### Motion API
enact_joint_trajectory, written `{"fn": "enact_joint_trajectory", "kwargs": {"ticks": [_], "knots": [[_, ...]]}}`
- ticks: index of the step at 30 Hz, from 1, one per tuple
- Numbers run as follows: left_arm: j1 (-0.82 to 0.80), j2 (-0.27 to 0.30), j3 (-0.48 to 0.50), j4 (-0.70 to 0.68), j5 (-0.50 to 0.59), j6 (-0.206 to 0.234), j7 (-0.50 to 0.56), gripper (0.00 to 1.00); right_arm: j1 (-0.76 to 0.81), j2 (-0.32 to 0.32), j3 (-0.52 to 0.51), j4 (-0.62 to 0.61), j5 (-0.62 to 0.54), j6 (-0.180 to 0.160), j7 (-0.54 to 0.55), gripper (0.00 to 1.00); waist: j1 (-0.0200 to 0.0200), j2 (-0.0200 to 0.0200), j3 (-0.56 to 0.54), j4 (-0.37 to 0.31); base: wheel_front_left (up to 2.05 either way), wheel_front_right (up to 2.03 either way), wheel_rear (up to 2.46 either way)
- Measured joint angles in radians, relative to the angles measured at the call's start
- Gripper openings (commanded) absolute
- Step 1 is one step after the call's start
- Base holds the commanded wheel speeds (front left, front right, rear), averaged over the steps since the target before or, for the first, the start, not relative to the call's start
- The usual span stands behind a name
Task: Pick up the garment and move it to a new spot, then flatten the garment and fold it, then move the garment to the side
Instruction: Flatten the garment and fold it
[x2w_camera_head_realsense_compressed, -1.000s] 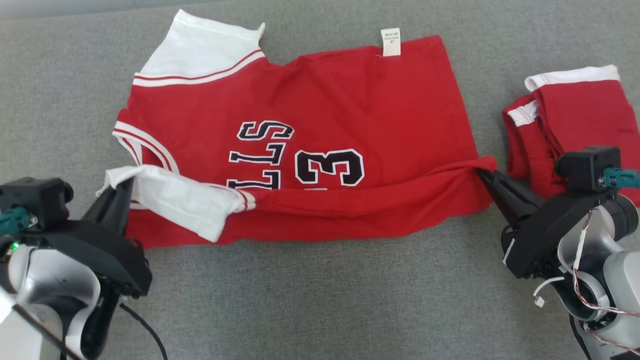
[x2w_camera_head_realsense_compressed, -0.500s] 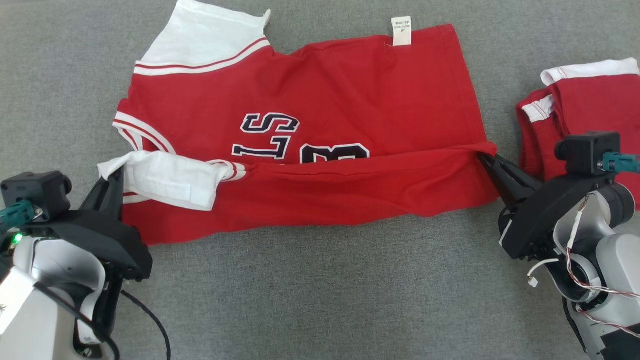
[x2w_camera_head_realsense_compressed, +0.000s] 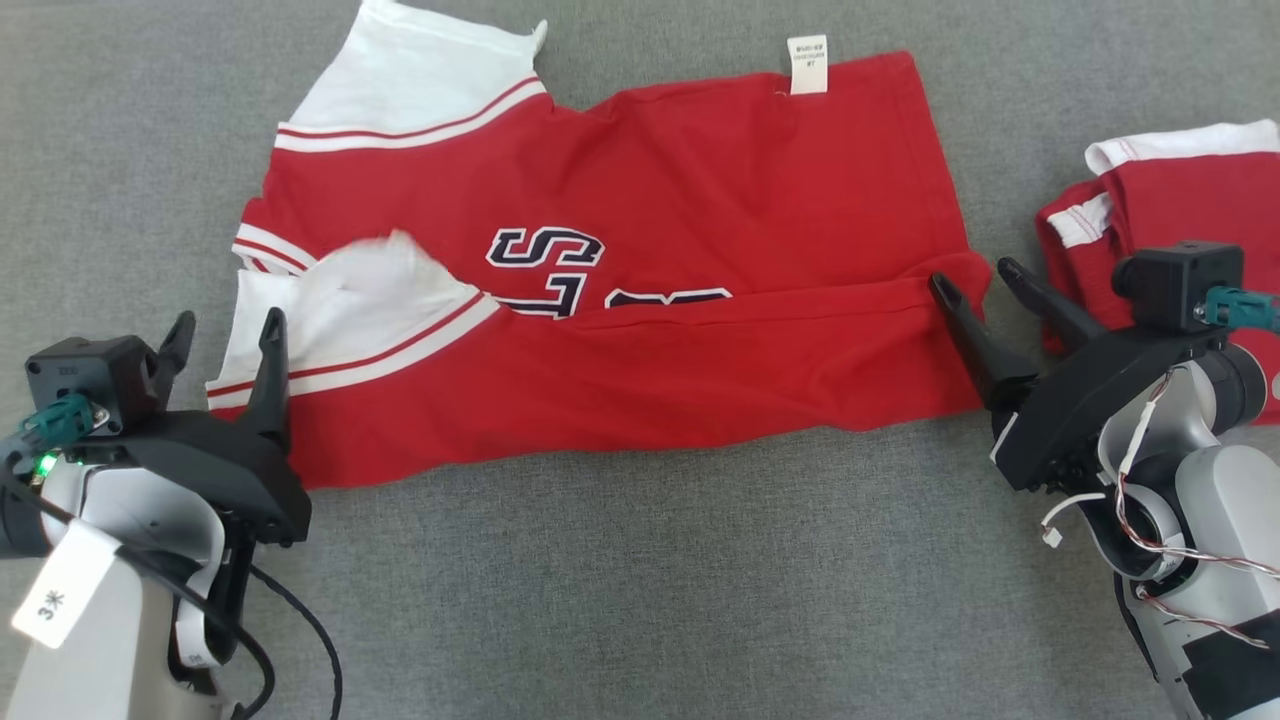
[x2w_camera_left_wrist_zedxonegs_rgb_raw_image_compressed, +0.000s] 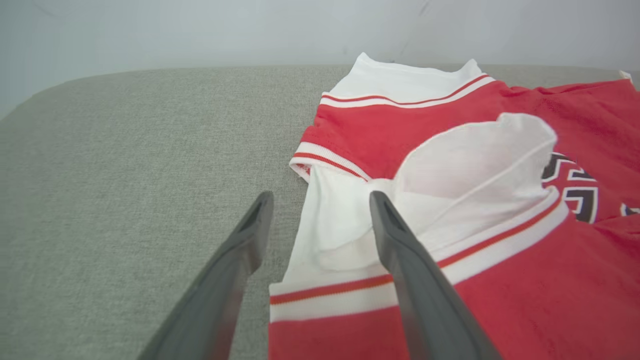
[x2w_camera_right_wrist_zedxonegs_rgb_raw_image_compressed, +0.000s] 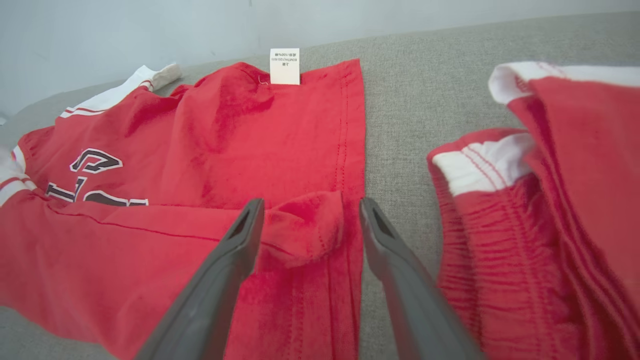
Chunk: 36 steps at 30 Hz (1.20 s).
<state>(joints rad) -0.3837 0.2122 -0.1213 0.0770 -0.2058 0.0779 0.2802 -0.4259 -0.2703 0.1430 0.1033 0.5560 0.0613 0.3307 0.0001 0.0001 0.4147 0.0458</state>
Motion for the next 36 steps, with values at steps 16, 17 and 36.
{"fn": "enact_joint_trajectory", "kwargs": {"ticks": [16, 17, 36], "knots": [[0.069, -0.040, 0.021, -0.065, 0.085, 0.029, -0.294, 1.00, 0.035, 0.021, -0.020, -0.015, -0.103, -0.028, -0.241, 1.00, -0.0002, -0.0001, -0.113, -0.009, 0.00, 0.00, 0.00], [0.085, -0.044, 0.020, -0.070, 0.091, 0.031, -0.314, 1.00, 0.050, 0.026, -0.024, -0.018, -0.115, -0.039, -0.267, 1.00, -0.0001, -0.0001, -0.125, -0.011, 0.00, 0.00, 0.00], [0.379, -0.062, -0.030, -0.105, 0.209, 0.042, -0.511, 1.00, 0.302, 0.123, -0.044, -0.046, -0.224, -0.151, -0.551, 1.00, -0.0003, -0.0002, -0.316, -0.072, 0.00, 0.00, 0.00]]}}
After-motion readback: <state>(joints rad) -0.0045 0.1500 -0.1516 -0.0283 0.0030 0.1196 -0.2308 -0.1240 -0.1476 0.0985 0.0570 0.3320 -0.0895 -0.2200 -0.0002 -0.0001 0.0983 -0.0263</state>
